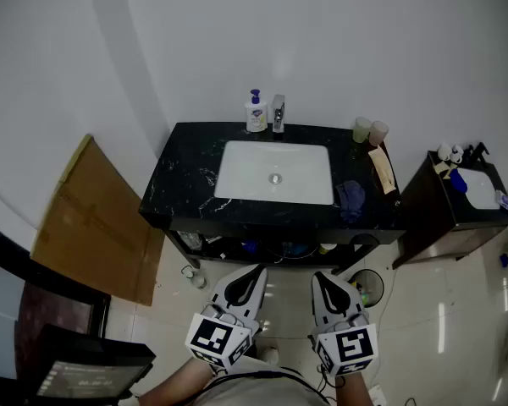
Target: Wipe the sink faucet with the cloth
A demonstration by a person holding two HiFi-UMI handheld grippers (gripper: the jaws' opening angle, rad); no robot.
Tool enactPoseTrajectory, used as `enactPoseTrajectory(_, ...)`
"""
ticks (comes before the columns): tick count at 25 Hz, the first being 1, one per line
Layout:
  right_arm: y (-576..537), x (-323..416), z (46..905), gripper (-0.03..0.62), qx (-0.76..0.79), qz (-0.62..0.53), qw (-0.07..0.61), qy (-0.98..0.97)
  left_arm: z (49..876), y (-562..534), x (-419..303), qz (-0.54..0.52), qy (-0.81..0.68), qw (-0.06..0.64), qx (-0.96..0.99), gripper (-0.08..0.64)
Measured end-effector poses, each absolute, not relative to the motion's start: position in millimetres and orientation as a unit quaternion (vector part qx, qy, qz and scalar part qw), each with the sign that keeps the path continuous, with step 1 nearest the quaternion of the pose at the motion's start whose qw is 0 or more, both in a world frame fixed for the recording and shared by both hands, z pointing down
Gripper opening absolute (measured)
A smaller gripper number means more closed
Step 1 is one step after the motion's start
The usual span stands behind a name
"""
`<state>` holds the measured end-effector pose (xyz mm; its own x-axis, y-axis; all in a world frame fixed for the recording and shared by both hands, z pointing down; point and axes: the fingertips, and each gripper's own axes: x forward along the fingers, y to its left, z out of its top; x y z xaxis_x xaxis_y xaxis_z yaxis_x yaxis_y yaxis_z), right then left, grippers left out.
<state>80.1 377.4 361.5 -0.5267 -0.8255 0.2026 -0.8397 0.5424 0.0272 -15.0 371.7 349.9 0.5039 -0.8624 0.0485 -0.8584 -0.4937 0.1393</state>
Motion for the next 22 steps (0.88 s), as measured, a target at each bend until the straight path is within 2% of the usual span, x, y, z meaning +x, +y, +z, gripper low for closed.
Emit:
enactPoseTrajectory(11, 312.9, 87.3, 374.7, 0.002, 0.478, 0.045, 0.094, -0.872, 364.3, 305.3, -7.3, -0.016, -0.49, 0.065, 0.869, 0.002)
enactPoseTrajectory(22, 171.2, 49.3, 362.6, 0.002, 0.489, 0.044, 0.077, -0.868, 363.2, 159.1, -33.3, -0.012, -0.457, 0.066, 0.887, 0.002)
